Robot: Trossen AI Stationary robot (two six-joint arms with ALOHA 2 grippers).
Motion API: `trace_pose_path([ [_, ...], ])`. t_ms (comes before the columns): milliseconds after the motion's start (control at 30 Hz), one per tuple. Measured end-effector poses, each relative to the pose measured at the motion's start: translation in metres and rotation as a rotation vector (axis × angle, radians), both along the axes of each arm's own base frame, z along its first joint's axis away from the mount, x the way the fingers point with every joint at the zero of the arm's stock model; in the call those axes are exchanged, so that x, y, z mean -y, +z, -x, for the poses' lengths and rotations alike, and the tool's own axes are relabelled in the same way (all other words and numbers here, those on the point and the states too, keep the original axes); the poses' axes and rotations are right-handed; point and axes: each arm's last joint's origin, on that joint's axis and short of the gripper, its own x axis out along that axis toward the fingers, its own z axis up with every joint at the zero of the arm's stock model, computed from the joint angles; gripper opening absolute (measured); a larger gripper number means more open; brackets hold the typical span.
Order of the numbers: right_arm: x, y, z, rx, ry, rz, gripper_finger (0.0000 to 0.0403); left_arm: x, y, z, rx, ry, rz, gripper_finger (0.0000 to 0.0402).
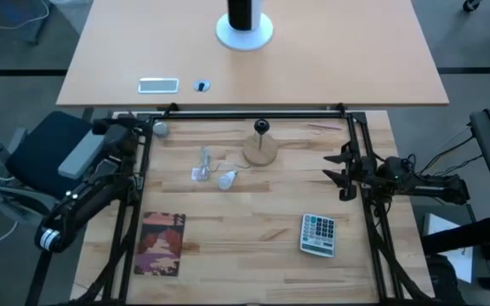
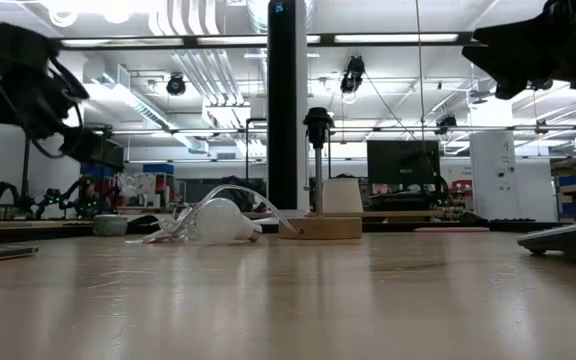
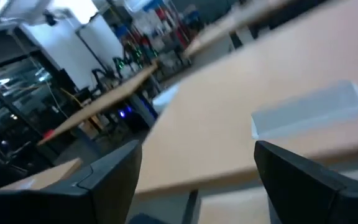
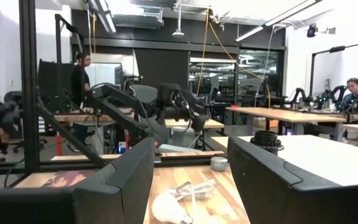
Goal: Screw lightbulb
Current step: Insert the lightbulb into the lamp
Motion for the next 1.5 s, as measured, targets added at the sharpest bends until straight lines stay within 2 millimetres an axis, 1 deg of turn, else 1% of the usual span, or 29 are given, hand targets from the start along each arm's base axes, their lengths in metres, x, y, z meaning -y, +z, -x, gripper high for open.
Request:
trace_pose_path([
  [100,0.0,0.0,0.0,0.0,0.0,-0.001,0.0199,0.008,0.014,-0.001,0.146,-0.077,-0.094,0.0302],
  [167,0.0,0.0,0.0,-0.003,0.0,-0.002,0.0199,0.014,0.02,-0.003,0.267,-0.208,-0.088,0.0302],
  [200,0.0,0.0,-0.001,-0.005,0.0,-0.001,0.0199,0.017,0.022,-0.005,0.311,-0.306,-0.054,0.0302],
  [267,0.0,0.0,0.0,-0.003,0.001,-0.004,0.0199,0.026,0.026,-0.01,0.36,-0.568,0.035,0.0302],
  [333,0.0,0.0,0.0,-0.001,-0.002,-0.024,0.0199,0.036,0.029,-0.016,0.382,-0.924,0.105,0.0302],
  [367,0.001,0.0,0.0,0.002,-0.011,-0.045,0.0199,0.042,0.032,-0.02,0.407,-1.119,0.118,0.0302],
  [433,0.002,0.0,0.0,0.01,-0.035,-0.098,0.0199,0.053,0.042,-0.024,0.464,-1.478,0.091,0.0302],
  [467,0.002,0.0,0.0,0.013,-0.041,-0.116,0.0199,0.057,0.046,-0.025,0.503,-1.593,0.074,0.0302],
  [500,0.002,-0.001,-0.001,0.011,-0.039,-0.126,0.0199,0.061,0.051,-0.026,0.547,-1.66,0.049,0.0302],
  [567,0.002,-0.001,-0.002,0.007,-0.034,-0.142,0.0199,0.066,0.059,-0.026,0.618,-1.714,-0.014,0.0302],
  [667,0.002,0.002,-0.004,0.031,-0.026,-0.164,0.0199,0.071,0.07,-0.03,0.644,-1.753,-0.138,0.0302],
  [733,0.002,0.008,-0.006,0.038,-0.025,-0.165,0.0199,0.071,0.076,-0.035,0.644,-1.756,-0.215,0.0302],
  [800,0.003,0.018,-0.008,0.036,-0.031,-0.164,0.0199,0.07,0.079,-0.045,0.635,-1.772,-0.243,0.0302],
  [900,0.003,0.038,-0.013,0.019,-0.042,-0.141,0.0199,0.065,0.082,-0.068,0.626,-1.759,-0.206,0.0302],
  [967,0.003,0.049,-0.019,-0.019,-0.05,-0.127,0.0199,0.064,0.086,-0.09,0.598,-1.766,-0.155,0.0302],
  [1033,0.004,0.061,-0.026,-0.062,-0.064,-0.12,0.0199,0.066,0.089,-0.115,0.535,-1.795,-0.106,0.0302],
  [1167,0.005,0.076,-0.039,-0.181,-0.087,-0.129,0.0199,0.079,0.104,-0.162,0.41,-1.832,-0.076,0.0302],
  [1267,0.006,0.08,-0.048,-0.252,-0.087,-0.151,0.0199,0.093,0.102,-0.192,0.291,-1.833,0.008,0.0302],
  [1333,0.006,0.08,-0.051,-0.281,-0.083,-0.184,0.0199,0.107,0.099,-0.206,0.209,-1.842,0.032,0.0302],
  [1400,0.005,0.078,-0.052,-0.307,-0.066,-0.205,0.0199,0.123,0.097,-0.215,0.156,-1.816,0.037,0.0302],
  [1500,0.005,0.075,-0.052,-0.341,-0.05,-0.215,0.0199,0.142,0.086,-0.22,0.107,-1.668,0.08,0.0302],
])
